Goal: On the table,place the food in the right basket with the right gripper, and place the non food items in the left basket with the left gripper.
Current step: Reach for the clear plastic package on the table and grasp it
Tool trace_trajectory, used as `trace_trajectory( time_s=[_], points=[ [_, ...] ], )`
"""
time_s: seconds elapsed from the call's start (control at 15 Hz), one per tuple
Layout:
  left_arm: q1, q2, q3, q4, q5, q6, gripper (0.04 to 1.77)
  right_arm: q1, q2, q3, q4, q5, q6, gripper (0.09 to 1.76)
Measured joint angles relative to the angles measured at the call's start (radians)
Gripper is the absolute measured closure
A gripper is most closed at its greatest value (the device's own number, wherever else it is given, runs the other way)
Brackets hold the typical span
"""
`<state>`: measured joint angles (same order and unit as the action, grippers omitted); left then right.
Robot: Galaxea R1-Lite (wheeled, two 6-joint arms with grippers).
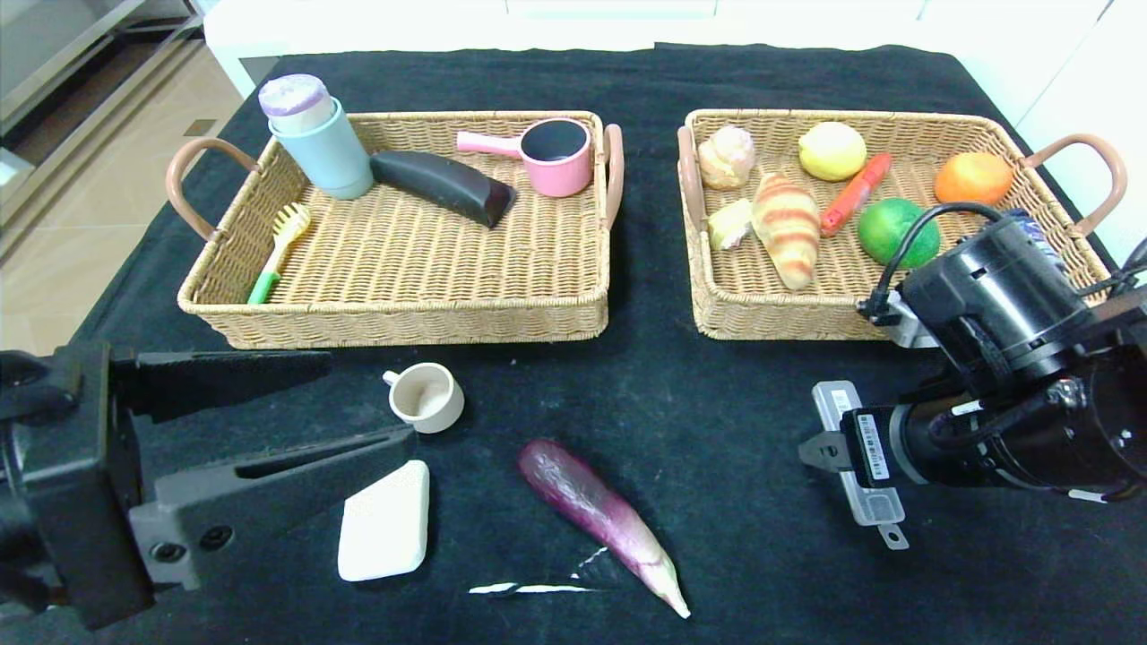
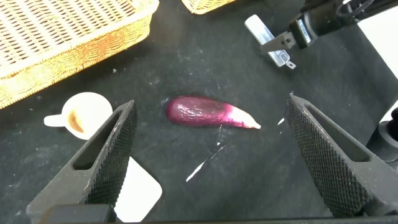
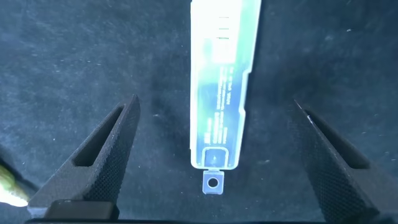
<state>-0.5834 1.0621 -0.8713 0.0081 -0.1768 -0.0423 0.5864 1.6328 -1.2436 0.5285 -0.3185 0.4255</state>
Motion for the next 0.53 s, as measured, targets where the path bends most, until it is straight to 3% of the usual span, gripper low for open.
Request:
trace_trajectory(
  time_s=[0.53],
  points=[
    [-0.001,0.001,0.004,-0.001,0.0,0.001,0.09,0.002,0.022,0.012,-0.016,0.0,0.001,0.15]
  ],
)
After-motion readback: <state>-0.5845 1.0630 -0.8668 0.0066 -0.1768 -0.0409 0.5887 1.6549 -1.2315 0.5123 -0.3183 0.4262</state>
